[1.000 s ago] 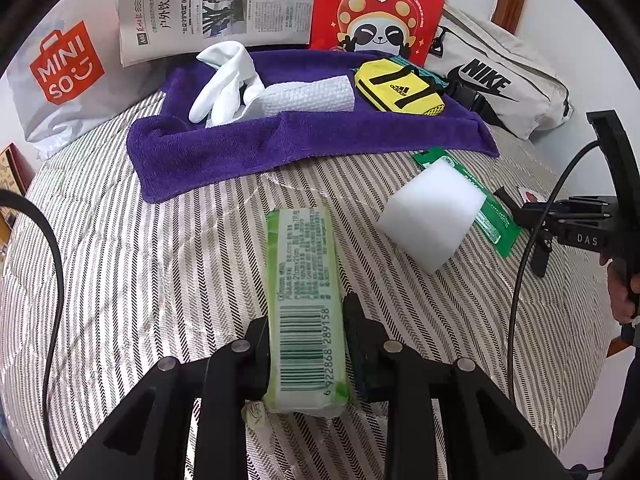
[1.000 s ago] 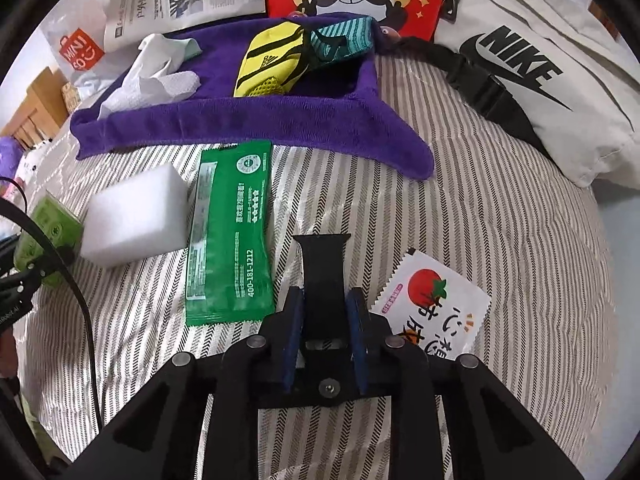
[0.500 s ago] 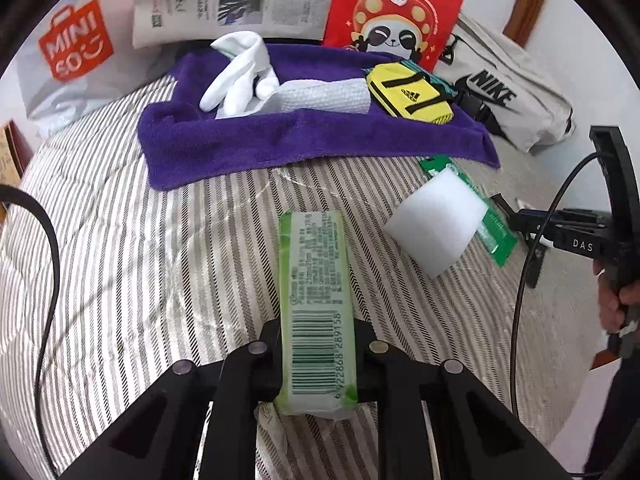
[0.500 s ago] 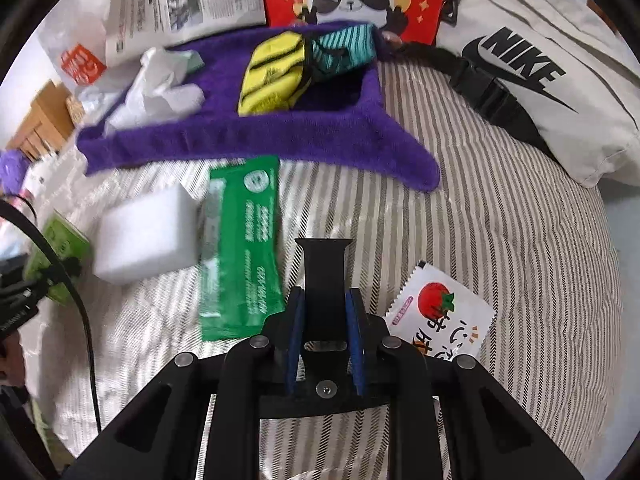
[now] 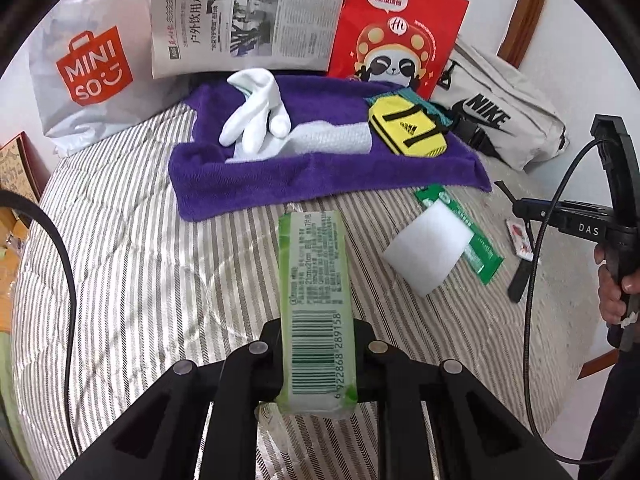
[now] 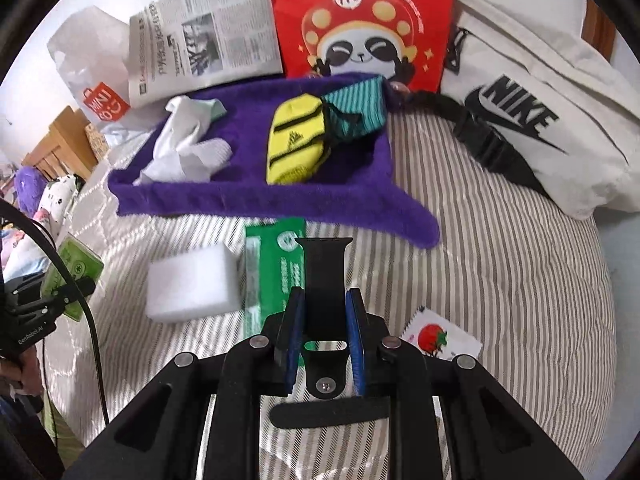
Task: Organize soft objects
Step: 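Carry the soap bar with the left gripper while the right carries the strap to the towel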
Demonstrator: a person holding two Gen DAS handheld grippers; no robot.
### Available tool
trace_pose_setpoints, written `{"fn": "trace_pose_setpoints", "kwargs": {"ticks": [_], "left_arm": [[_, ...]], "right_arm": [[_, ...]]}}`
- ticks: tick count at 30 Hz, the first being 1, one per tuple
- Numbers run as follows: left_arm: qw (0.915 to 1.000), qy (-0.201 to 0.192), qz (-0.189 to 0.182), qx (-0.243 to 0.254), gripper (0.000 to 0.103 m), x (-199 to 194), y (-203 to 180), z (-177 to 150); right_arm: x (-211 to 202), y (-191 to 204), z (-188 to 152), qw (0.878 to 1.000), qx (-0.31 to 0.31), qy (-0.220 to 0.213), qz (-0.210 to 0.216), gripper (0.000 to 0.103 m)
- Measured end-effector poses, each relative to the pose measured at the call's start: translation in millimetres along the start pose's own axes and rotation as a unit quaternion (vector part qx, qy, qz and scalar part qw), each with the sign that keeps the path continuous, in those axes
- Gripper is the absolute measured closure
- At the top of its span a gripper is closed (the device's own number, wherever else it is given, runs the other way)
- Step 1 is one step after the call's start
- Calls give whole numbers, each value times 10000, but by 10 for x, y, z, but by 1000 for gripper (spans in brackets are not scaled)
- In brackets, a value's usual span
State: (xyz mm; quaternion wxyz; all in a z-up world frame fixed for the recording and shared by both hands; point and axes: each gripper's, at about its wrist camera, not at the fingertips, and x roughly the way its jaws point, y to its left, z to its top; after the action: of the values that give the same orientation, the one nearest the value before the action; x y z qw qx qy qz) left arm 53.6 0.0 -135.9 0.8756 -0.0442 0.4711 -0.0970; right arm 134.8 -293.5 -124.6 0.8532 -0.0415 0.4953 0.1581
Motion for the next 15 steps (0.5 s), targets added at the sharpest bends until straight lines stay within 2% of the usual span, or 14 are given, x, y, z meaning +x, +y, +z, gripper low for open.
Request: {"fn": "trace_pose_setpoints", "kwargs": {"ticks": [15], "left_arm": [[9998, -187, -84, 69, 87, -96, 47, 422]], "right_arm": [[47, -24, 608, 9998, -29, -168, 96, 82]]}}
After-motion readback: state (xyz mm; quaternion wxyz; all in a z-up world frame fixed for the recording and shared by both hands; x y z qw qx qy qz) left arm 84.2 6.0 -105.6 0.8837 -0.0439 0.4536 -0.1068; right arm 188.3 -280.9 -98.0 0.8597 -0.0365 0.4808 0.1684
